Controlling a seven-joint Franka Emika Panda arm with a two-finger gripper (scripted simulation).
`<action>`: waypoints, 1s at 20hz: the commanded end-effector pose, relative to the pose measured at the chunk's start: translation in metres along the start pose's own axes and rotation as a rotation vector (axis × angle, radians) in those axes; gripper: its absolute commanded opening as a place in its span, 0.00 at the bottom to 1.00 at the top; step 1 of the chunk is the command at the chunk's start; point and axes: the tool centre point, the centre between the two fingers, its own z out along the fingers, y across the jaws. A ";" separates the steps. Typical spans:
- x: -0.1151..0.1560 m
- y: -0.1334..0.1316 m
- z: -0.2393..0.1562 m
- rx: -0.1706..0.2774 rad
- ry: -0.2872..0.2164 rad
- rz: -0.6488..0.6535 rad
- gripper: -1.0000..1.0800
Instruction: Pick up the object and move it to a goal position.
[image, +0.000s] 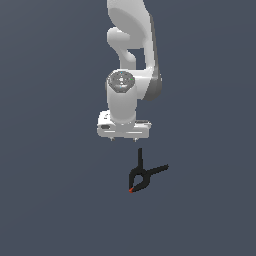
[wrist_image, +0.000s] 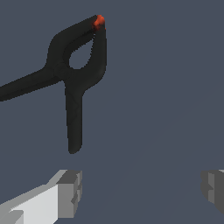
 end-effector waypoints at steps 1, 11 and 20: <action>0.000 0.000 0.000 0.000 0.000 0.000 0.62; 0.001 -0.009 0.001 -0.003 -0.001 -0.002 0.62; 0.008 -0.017 0.005 0.012 -0.003 0.069 0.62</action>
